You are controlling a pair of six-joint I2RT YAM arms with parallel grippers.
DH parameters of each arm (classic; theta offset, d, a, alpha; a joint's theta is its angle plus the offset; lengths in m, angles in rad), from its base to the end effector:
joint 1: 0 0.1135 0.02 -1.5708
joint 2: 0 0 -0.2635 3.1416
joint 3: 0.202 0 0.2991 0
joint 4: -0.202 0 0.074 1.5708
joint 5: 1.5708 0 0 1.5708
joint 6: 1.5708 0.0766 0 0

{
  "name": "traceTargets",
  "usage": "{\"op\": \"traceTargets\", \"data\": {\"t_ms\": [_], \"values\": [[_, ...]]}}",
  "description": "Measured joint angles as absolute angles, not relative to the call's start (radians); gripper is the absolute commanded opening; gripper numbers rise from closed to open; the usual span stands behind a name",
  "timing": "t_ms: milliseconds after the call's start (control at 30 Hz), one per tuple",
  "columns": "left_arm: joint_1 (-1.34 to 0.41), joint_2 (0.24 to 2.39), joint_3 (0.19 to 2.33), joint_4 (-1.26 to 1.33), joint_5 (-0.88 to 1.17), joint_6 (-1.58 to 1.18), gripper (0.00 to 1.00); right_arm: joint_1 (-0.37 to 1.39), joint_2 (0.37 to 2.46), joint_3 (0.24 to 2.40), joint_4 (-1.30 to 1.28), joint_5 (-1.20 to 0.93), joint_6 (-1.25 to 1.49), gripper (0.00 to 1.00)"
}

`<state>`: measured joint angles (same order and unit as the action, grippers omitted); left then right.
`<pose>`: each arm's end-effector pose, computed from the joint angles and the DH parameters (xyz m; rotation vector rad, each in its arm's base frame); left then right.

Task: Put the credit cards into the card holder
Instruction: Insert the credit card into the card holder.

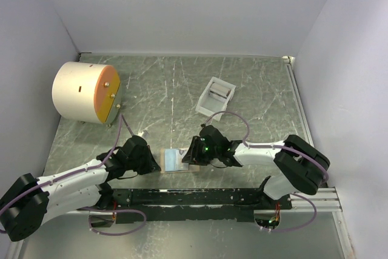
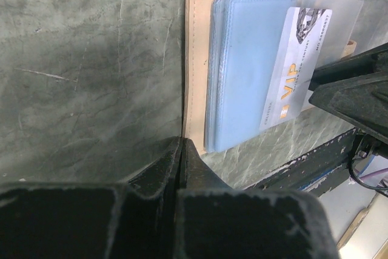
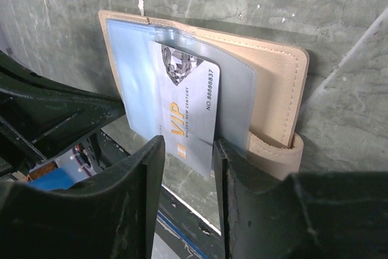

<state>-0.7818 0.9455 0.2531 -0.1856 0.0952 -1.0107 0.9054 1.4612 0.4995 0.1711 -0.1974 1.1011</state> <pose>0.1549 -0.1641 0.0707 -0.2583 2.6473 -0.8288 0.1814 0.2554 0.0634 0.1532 2.6772 1.0716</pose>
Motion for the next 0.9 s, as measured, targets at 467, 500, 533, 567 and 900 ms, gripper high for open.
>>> {"op": "traceTargets", "data": {"t_ms": [467, 500, 533, 567, 900], "values": [[-0.782, 0.946, 0.253, -0.184, 0.096, -1.011, 0.08, 0.905, 1.439, 0.521, 0.123, -0.176, 1.072, 0.48], [-0.782, 0.947, 0.253, -0.184, 0.096, -1.011, 0.08, 0.906, 1.44, 0.521, 0.125, -0.177, 1.071, 0.47], [-0.782, 0.947, 0.253, -0.184, 0.096, -1.011, 0.08, 0.908, 1.442, 0.521, 0.128, -0.179, 1.068, 0.47], [-0.782, 0.947, 0.253, -0.184, 0.096, -1.011, 0.08, 0.908, 1.445, 0.522, 0.131, -0.18, 1.066, 0.47], [-0.782, 0.947, 0.253, -0.184, 0.096, -1.011, 0.08, 0.923, 1.49, 0.54, 0.176, -0.199, 1.053, 0.42]]}}
